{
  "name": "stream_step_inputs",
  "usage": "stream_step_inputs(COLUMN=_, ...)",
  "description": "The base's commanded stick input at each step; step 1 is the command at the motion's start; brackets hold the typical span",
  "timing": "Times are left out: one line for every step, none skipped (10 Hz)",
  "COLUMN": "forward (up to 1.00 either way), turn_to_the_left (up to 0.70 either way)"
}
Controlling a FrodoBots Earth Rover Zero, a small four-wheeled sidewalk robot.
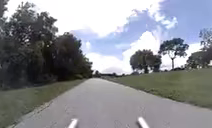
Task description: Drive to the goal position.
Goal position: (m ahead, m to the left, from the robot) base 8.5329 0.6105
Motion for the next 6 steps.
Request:
stream_step_inputs(forward=0.70, turn_to_the_left=0.19)
stream_step_inputs(forward=0.70, turn_to_the_left=0.10)
stream_step_inputs(forward=0.70, turn_to_the_left=0.02)
stream_step_inputs(forward=0.70, turn_to_the_left=0.00)
stream_step_inputs(forward=0.70, turn_to_the_left=0.00)
stream_step_inputs(forward=0.70, turn_to_the_left=0.00)
